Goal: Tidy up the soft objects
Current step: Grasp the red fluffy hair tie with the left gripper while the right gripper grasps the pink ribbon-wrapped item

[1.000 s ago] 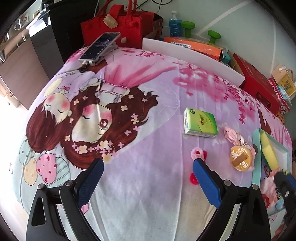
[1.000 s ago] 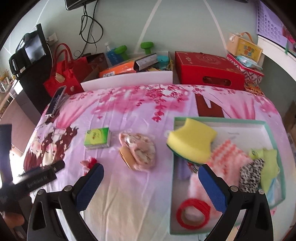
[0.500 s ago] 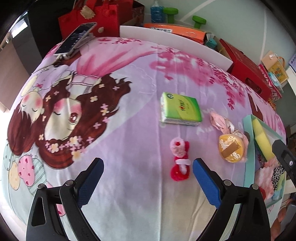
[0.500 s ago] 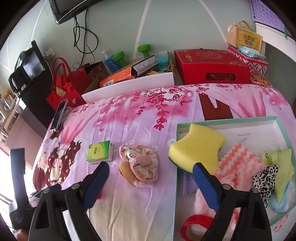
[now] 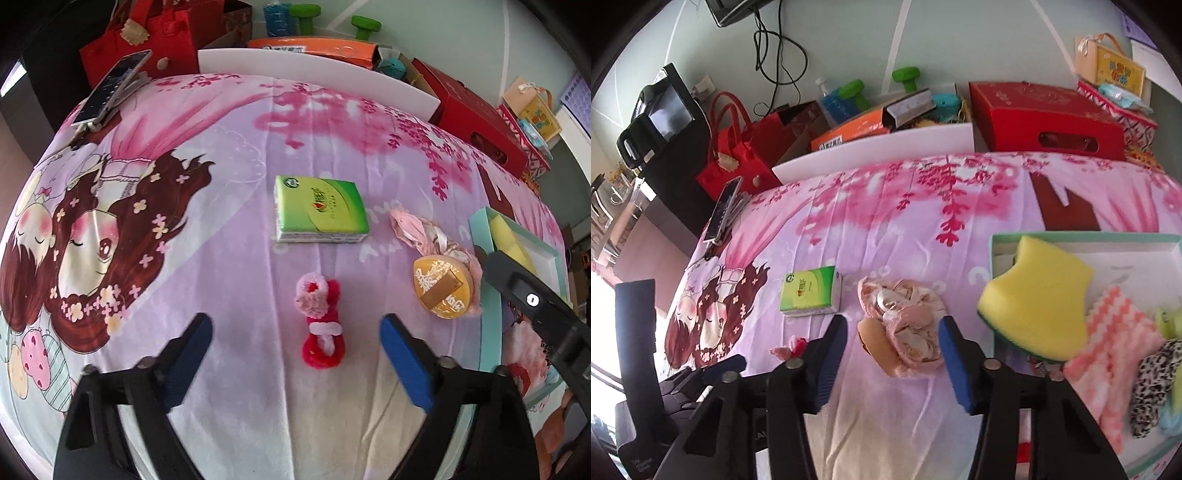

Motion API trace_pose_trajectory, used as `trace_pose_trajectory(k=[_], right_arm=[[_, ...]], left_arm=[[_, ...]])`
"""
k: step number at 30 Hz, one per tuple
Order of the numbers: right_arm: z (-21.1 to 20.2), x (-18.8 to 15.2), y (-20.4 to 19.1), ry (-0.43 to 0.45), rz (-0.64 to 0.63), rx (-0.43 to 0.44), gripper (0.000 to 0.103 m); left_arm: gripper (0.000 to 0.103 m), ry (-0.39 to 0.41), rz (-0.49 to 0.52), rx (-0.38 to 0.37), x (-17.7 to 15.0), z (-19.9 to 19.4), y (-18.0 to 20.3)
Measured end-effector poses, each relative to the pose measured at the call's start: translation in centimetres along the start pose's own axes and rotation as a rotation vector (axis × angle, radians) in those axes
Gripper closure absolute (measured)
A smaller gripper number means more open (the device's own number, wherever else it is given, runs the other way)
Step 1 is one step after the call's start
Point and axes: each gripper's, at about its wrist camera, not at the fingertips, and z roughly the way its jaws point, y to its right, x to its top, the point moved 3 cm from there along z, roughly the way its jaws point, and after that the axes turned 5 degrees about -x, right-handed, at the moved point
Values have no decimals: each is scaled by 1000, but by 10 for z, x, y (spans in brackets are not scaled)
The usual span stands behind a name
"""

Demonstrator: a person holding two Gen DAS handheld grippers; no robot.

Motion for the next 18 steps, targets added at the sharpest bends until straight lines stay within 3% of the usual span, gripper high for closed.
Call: trace_pose_trajectory(k=[10,13,18], right_arm=[[19,-7,5,-49,48,63,68],[20,-7,6,-48,56,81,75],[21,-7,9,-54,88,122,81]], left_arm=[[30,-39,22,-9,-2,12,6],[44,-51,20,-17,-3,15,6],[46,-56,21,-10,-4,18,5]])
